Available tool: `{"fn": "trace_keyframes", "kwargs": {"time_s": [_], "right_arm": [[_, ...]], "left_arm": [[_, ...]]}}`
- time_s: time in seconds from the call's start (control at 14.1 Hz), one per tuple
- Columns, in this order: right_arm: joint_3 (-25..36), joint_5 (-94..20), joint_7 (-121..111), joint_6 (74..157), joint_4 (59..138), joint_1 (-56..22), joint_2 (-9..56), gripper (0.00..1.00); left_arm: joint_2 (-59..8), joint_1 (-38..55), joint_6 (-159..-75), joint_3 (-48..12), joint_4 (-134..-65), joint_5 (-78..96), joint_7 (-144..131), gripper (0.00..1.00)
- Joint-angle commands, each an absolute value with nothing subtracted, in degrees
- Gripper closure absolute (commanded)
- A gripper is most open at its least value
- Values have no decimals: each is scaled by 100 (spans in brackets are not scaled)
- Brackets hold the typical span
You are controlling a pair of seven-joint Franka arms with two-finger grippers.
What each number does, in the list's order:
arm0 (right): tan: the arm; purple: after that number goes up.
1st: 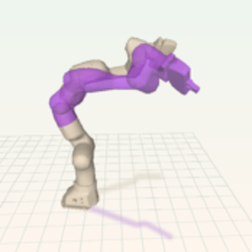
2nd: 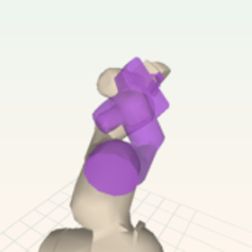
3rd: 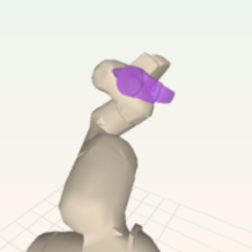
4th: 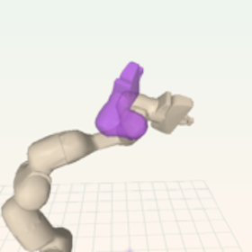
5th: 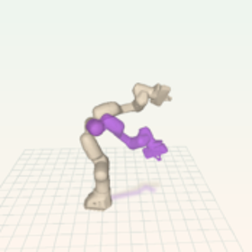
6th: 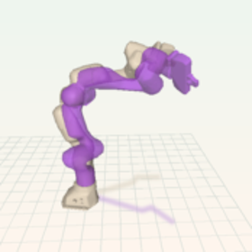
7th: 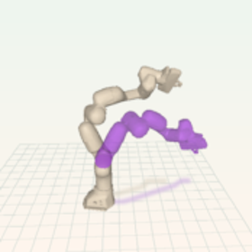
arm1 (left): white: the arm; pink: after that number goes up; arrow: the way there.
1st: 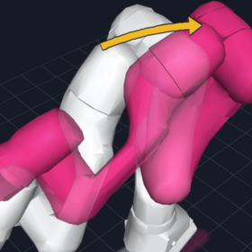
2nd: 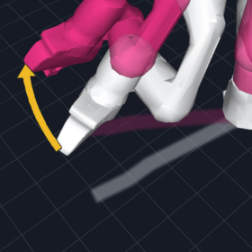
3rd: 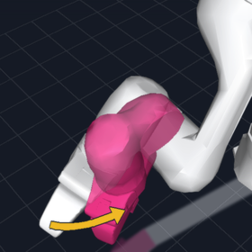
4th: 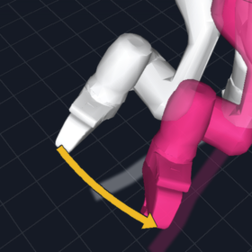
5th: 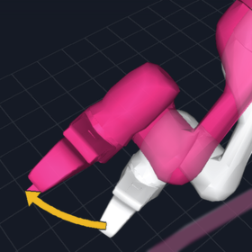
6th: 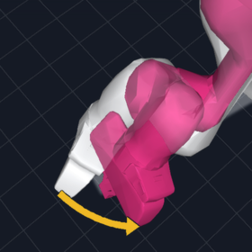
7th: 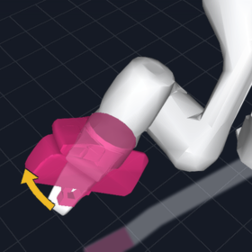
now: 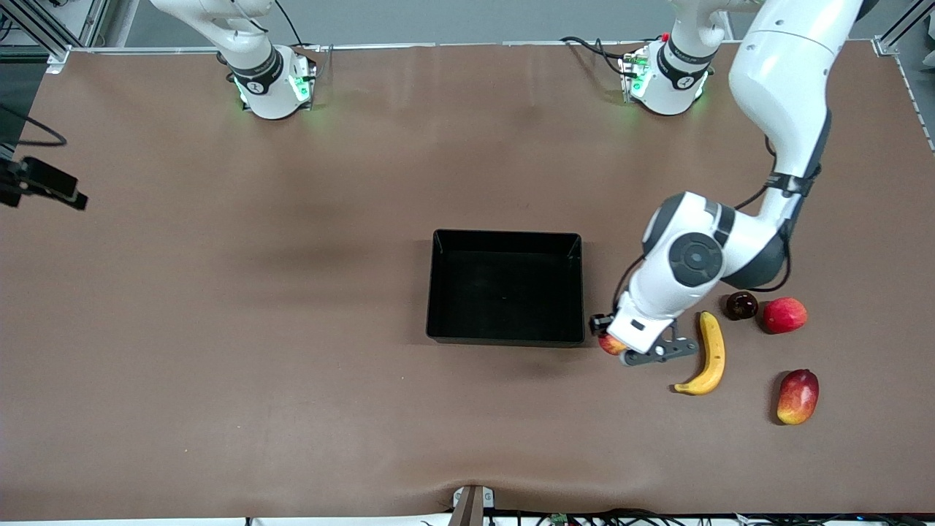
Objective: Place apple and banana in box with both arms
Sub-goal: 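Carry the apple into the black box and open the left gripper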
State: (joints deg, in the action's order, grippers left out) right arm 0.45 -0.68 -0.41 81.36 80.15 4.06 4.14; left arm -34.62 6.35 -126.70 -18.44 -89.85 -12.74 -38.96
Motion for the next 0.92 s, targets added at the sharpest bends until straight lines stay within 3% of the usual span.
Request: {"fn": "trace_keyframes", "kwargs": {"time_s": [0.0,0.14,0.5,0.85], "right_arm": [[-53,79,-88,8401,9190,466,-428,0],[-62,79,-70,8568,9597,466,-606,0],[-105,97,-61,8640,8896,369,-256,0],[-88,79,-35,8631,8877,422,-237,0]], "left_arm": [[-3296,878,-12595,-1828,-8991,-1415,-4366,100],[-3322,1281,-12595,-1819,-8991,-1415,-4858,100],[-3576,1951,-12603,-1810,-9044,-1643,-5826,100],[-3955,2153,-12604,-1819,-9255,-1670,-6003,100]]}}
